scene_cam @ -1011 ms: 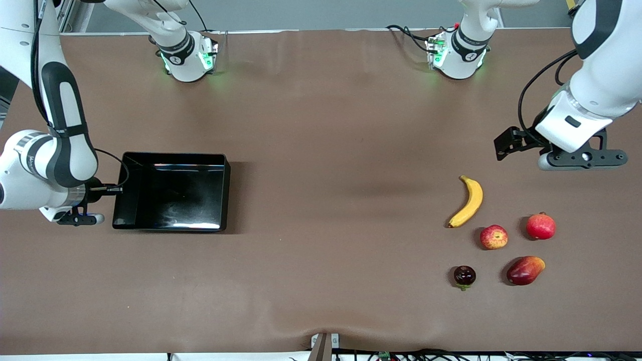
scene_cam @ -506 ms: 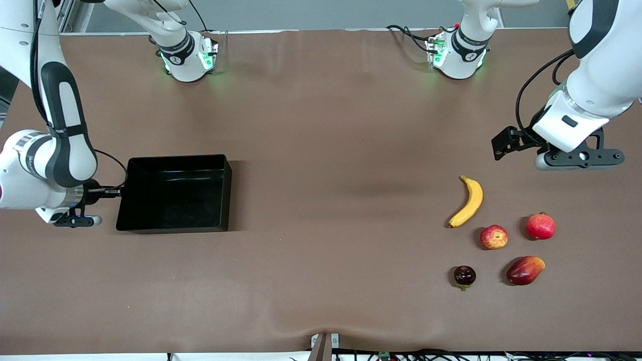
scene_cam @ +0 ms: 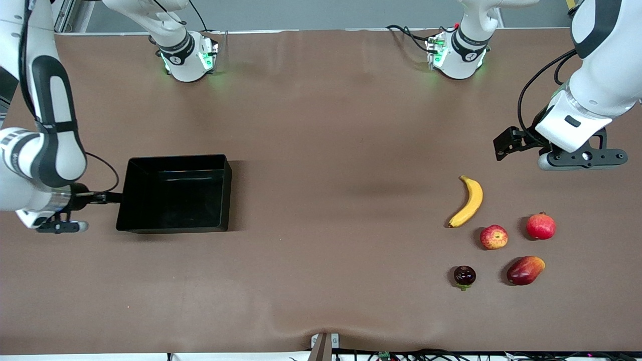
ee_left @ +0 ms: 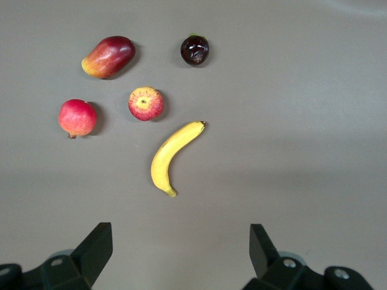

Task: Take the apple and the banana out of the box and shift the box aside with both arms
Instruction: 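Open the right gripper and release the box rim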

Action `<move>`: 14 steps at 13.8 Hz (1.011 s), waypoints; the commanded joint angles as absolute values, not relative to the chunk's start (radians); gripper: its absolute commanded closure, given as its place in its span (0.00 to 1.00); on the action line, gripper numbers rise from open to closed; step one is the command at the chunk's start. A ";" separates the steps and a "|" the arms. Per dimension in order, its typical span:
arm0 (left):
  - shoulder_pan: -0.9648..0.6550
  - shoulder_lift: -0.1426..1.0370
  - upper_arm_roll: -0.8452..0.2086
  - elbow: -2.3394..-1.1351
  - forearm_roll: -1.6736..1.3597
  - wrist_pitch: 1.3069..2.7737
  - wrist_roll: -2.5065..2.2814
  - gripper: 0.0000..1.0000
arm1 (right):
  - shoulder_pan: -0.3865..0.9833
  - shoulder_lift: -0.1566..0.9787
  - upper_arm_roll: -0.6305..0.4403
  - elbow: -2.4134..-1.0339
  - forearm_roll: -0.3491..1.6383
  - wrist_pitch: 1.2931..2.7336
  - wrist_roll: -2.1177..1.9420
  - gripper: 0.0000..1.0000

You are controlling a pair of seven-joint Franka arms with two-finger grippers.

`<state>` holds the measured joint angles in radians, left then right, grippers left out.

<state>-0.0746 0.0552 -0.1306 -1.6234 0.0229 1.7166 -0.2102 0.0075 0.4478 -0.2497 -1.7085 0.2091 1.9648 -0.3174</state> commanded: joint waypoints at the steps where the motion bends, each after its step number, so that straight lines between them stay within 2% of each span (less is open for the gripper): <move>1: -0.067 0.046 -0.133 -1.615 0.011 1.710 -0.215 0.00 | -0.005 0.364 -0.229 -1.663 0.195 1.927 -0.318 0.00; 4: -0.066 0.044 -0.133 -1.614 0.011 1.710 -0.215 0.00 | -0.003 0.296 -0.222 -1.625 0.195 1.882 -0.310 0.00; 7: -0.066 0.043 -0.132 -1.615 0.011 1.700 -0.213 0.00 | 0.011 0.246 -0.219 -1.566 0.114 1.803 -0.292 0.00; 10: -0.064 0.040 -0.129 -1.614 0.011 1.678 -0.207 0.00 | 0.011 0.198 -0.218 -1.563 0.089 1.775 -0.273 0.00; 14: -0.064 0.031 -0.126 -1.614 0.011 1.668 -0.206 0.00 | 0.011 0.186 -0.196 -1.488 0.052 1.668 -0.250 0.00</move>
<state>-0.0701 0.0510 -0.1256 -1.6164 0.0229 1.6940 -0.2102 0.0115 0.1951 -0.2156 -1.5338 0.0897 1.7292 -0.2911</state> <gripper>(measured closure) 0.000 0.000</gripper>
